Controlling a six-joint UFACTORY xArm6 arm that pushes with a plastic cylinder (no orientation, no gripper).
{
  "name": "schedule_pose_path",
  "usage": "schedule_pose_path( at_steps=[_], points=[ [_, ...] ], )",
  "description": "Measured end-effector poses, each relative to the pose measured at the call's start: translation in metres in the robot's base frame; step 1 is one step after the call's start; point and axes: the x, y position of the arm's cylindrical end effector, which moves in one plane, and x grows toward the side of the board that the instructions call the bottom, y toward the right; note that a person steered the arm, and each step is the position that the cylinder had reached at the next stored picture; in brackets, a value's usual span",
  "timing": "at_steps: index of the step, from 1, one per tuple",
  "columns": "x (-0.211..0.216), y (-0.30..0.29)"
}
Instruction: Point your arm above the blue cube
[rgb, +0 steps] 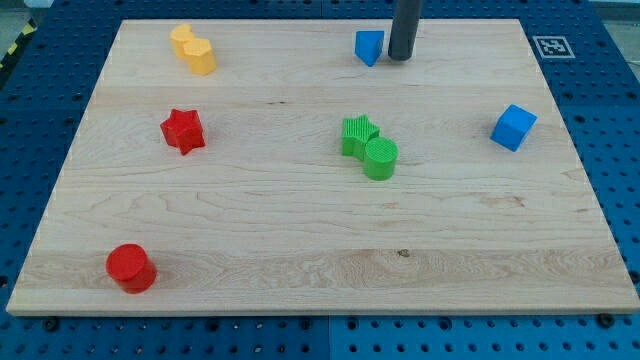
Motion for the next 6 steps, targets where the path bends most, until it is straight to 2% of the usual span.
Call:
schedule_pose_path(
  at_steps=[3, 4, 5, 6],
  points=[
    [0.0, 0.0],
    [0.0, 0.024],
    [0.006, 0.083],
    [0.006, 0.091]
  ],
)
